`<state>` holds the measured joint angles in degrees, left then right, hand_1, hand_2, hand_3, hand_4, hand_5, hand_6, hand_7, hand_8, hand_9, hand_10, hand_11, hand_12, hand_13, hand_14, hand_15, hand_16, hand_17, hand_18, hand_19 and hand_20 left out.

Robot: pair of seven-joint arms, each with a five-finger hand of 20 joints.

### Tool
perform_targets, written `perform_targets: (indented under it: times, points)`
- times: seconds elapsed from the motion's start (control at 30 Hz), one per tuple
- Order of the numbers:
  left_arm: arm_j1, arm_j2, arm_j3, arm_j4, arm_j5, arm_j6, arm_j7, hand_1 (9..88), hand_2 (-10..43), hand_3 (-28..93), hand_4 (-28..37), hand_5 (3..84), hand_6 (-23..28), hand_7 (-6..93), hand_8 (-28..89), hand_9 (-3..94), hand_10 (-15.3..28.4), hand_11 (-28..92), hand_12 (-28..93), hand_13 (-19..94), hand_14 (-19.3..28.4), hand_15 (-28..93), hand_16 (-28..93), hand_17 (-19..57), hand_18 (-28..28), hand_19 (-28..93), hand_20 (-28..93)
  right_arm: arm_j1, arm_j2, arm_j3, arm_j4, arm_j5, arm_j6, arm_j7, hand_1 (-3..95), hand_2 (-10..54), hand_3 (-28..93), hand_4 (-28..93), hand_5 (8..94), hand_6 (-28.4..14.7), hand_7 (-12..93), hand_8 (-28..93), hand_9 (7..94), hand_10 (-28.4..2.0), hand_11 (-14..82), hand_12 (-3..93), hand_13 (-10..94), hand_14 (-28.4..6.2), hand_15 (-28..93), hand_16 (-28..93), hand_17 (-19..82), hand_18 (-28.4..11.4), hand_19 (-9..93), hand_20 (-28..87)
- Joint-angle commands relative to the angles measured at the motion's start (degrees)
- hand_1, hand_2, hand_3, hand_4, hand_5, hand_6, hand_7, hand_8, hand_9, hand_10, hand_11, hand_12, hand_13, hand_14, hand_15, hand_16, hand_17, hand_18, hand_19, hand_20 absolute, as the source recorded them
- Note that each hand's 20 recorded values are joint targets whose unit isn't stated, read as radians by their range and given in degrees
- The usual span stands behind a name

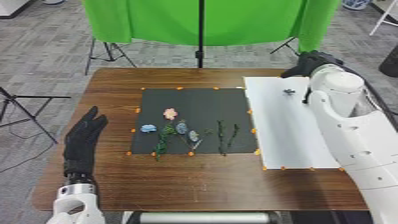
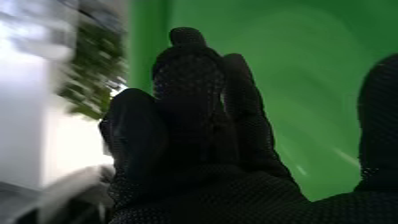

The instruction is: Arrange flowers

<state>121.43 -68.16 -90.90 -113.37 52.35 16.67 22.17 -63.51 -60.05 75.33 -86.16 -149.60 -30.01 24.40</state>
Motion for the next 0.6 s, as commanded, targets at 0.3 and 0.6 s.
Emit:
perform_targets:
  times: [0.3, 0.6]
  points:
    - [0.99, -0.63, 0.60, 0.33, 0.14, -0.78, -0.22, 23.7, -6.8, 69, -19.6, 43.3, 3.7, 7.8, -5, 42.6, 12.6, 15, 12, 34, 14.5, 10, 2, 6.1, 9.9, 2, 18, -2.60, -5.90, 6.69, 10.59, -6.03, -5.99, 2.84, 27.6, -8.8, 54, -9, 50.4, 1.3, 7, -6, 69.0, -19.7, 12.7, 21.2, 83, -7.4, 61, 33, 60, -13.1, 93, 48]
    - [1.20, -0.47, 0.31, 0.27, 0.07, -0.98, -0.53, 23.8, -6.7, 69, -19.6, 43.4, 3.6, 7.6, -5, 42.7, 12.6, 15, 12, 34, 14.5, 10, 2, 6.1, 9.9, 2, 18, -10.71, -6.06, 8.19, 9.40, -1.91, 9.11, 2.93, 56.8, -9.5, 49, -11, 65.4, -0.2, 15, 4, 82.2, -12.5, 16.2, 29.7, 88, -3.3, 59, 33, 65, -9.1, 93, 46]
